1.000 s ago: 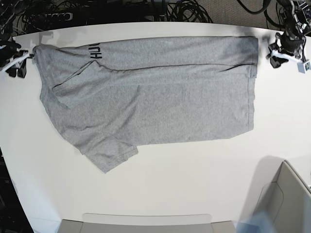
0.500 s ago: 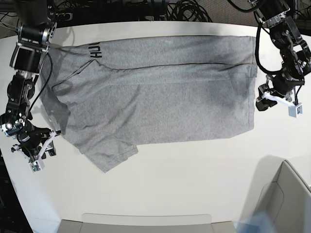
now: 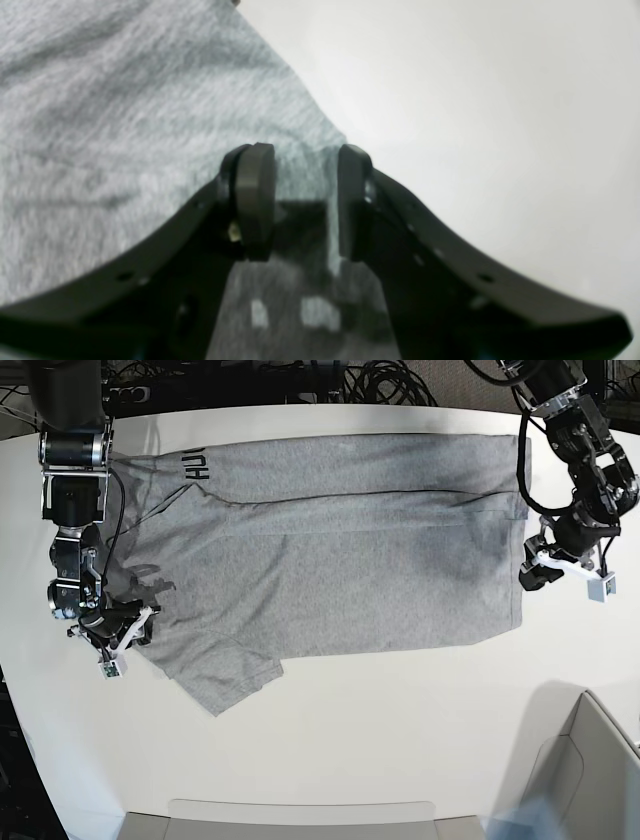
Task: Fold the T-shirt properly
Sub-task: 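Move both grippers to the hem corners of the shirt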
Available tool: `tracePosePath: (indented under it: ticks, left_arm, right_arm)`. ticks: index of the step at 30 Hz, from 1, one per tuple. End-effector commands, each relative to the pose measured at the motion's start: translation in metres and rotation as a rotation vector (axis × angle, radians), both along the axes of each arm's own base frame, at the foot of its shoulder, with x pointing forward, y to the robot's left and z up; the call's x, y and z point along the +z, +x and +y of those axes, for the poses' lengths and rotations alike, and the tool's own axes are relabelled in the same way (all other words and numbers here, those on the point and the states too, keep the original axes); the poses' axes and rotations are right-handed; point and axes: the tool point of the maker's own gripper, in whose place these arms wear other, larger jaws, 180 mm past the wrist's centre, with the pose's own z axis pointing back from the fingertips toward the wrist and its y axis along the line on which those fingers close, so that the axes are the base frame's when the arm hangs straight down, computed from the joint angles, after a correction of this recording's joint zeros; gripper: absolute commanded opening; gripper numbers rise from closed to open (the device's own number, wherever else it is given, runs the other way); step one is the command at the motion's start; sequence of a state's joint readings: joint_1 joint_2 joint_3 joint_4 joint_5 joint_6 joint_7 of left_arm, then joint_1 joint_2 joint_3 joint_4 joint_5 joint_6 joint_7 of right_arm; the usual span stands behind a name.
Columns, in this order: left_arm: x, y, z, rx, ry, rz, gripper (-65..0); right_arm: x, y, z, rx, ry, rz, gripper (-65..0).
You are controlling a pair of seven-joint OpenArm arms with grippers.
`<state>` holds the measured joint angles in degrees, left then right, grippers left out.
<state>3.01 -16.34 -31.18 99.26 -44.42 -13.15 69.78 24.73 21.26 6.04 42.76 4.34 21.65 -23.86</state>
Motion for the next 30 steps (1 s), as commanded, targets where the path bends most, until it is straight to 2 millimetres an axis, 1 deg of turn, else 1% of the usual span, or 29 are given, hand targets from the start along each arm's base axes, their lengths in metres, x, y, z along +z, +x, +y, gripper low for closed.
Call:
tracePosePath:
  ticks: [1,2,4,8,10,13,15,16,17,19,20,23,24,25,27,30]
  left_arm:
    - [0.016,0.009,0.006,0.001,0.022,-0.055,-40.7]
    - [0.016,0.008,0.007,0.003,0.023,-0.054,-40.7]
    - [0.017,0.009,0.008,0.005,0.026,-0.058,-40.7]
    - [0.017,0.009,0.008,0.004,0.028,-0.058,-40.7]
    - [0.016,0.009,0.007,0.0,0.027,-0.057,-40.7]
    - [0.016,0.009,0.006,-0.005,0.027,-0.054,-40.7]
    - [0.016,0.009,0.006,-0.005,0.027,-0.054,-40.7]
    - [0.016,0.009,0.006,-0.005,0.027,-0.054,-40.7]
    - [0.016,0.009,0.006,-0.005,0.027,-0.054,-40.7]
    - [0.016,0.009,0.006,-0.005,0.027,-0.054,-40.7]
    - [0.016,0.009,0.006,-0.005,0.027,-0.056,-40.7]
    - [0.017,0.01,0.006,-0.004,0.027,-0.059,-40.7]
    - [0.018,0.011,0.006,-0.004,0.027,-0.062,-40.7]
    - [0.02,0.014,0.006,-0.004,0.027,-0.071,-40.7]
    - [0.025,0.019,0.006,-0.004,0.026,-0.086,-40.7]
    - [0.026,0.021,0.005,-0.003,0.022,-0.093,-40.7]
  right_arm:
    - [-0.024,-0.034,-0.011,0.019,-0.068,0.137,-43.1]
    - [-0.027,-0.041,-0.009,0.03,-0.081,0.155,-43.1]
    - [-0.032,-0.066,-0.012,0.043,-0.118,0.203,-43.1]
    - [-0.019,-0.099,-0.019,-0.027,-0.12,0.207,-43.1]
    - [-0.008,-0.107,-0.022,-0.066,-0.114,0.176,-43.2]
    - [0.008,-0.109,-0.018,-0.069,-0.119,0.12,-43.2]
    - [0.026,-0.102,-0.014,-0.059,-0.13,0.062,-43.2]
    - [0.032,-0.098,-0.008,-0.052,-0.126,0.038,-43.2]
    - [0.043,-0.092,-0.004,-0.053,-0.121,0.0,-43.2]
    - [0.069,-0.08,-0.004,-0.077,-0.115,-0.083,-43.2]
    - [0.086,-0.068,-0.003,-0.093,-0.102,-0.137,-43.2]
    - [0.121,-0.039,-0.009,-0.134,-0.076,-0.238,-43.2]
    - [0.13,-0.028,-0.01,-0.141,-0.066,-0.258,-43.2]
    - [0.134,-0.02,-0.01,-0.143,-0.058,-0.265,-43.1]
    - [0.138,0.001,-0.018,-0.141,-0.061,-0.251,-43.1]
    - [0.121,0.027,-0.031,-0.145,-0.034,-0.158,-42.9]
